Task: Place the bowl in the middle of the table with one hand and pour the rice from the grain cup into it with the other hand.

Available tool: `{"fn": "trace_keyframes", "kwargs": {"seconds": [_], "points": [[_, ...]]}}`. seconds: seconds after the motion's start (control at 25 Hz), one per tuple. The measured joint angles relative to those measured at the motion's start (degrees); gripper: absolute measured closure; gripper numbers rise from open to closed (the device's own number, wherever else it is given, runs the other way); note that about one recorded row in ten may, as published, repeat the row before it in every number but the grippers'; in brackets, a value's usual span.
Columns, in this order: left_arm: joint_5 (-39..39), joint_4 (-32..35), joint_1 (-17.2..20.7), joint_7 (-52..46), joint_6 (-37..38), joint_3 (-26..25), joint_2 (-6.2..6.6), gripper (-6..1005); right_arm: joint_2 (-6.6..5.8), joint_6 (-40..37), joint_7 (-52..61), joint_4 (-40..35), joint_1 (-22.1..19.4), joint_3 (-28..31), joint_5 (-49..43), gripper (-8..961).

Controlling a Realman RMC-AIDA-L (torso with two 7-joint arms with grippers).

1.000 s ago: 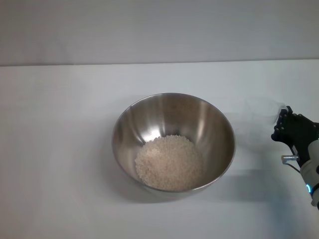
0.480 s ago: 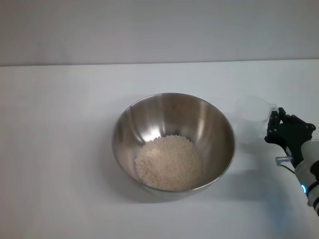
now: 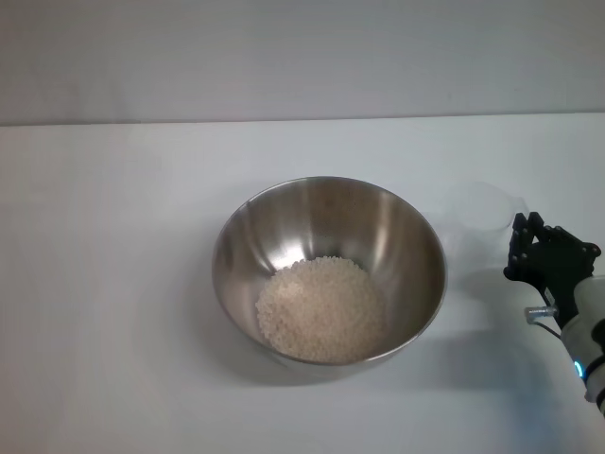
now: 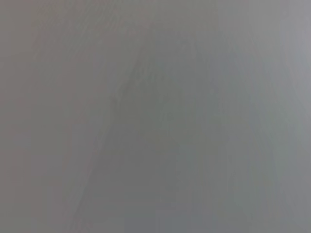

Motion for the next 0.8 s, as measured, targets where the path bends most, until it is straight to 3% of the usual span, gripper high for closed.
{"fn": "trace_keyframes", "kwargs": {"seconds": [0.4,0.52,0.56,0.8], "points": [[0.0,0.0,0.52,-0.13,0.19,0.0,0.33,350,0.06,-6.58,-0.01,1.85,-4.62,-4.57,-0.11,829],[0.01,0.38,1.12,-0.14,0.2,0.0,0.49,350,-0.07,-16.39,-0.03,1.46,-7.4,-8.92,-0.12,822],[0.0,0.56,1.34,-0.1,0.2,0.0,0.53,350,-0.11,-24.84,-0.01,0.83,-8.95,-10.49,-0.16,820],[0.0,3.02,1.77,0.68,-0.21,-0.65,0.52,350,-0.47,-37.23,5.8,-2.84,-8.02,-10.67,-0.3,805]]}}
